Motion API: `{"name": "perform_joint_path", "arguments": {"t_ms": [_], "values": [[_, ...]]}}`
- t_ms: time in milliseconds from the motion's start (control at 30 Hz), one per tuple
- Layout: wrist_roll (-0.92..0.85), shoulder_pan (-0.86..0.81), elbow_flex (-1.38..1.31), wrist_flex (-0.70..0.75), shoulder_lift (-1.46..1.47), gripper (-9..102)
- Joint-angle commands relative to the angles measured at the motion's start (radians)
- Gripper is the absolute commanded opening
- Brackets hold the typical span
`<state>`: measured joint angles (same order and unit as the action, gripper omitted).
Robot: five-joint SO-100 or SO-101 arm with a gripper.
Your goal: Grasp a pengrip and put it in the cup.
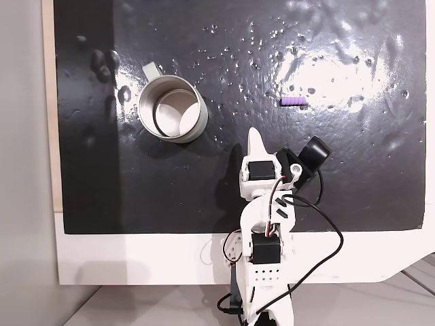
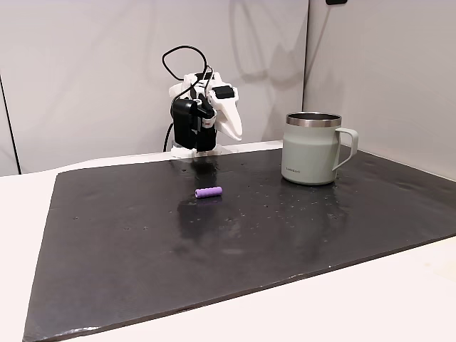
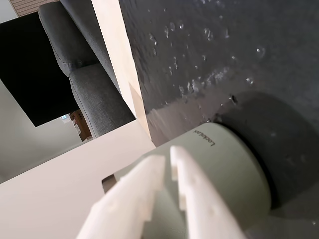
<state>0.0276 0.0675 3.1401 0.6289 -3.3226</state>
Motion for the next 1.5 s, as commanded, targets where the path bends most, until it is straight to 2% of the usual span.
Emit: {"name": "perform_joint_path", "arguments": {"t_ms": [0,467,567,667,800,1067,1267,1467], "values": [[-0.012,0.011,0.049,0.003,-0.015,0],[-0.028,0.014,0.041,0.005,-0.015,0],[-0.031,0.023,-0.031,0.046,-0.015,0],[-0.031,0.069,-0.164,0.104,0.031,0],[-0.021,0.081,-0.44,0.186,0.281,0],[-0.025,-0.003,-0.956,0.423,0.68,0],[-0.112,-0.095,-1.229,0.577,0.904,0],[-0.178,-0.172,-1.46,0.718,1.161,11]]}}
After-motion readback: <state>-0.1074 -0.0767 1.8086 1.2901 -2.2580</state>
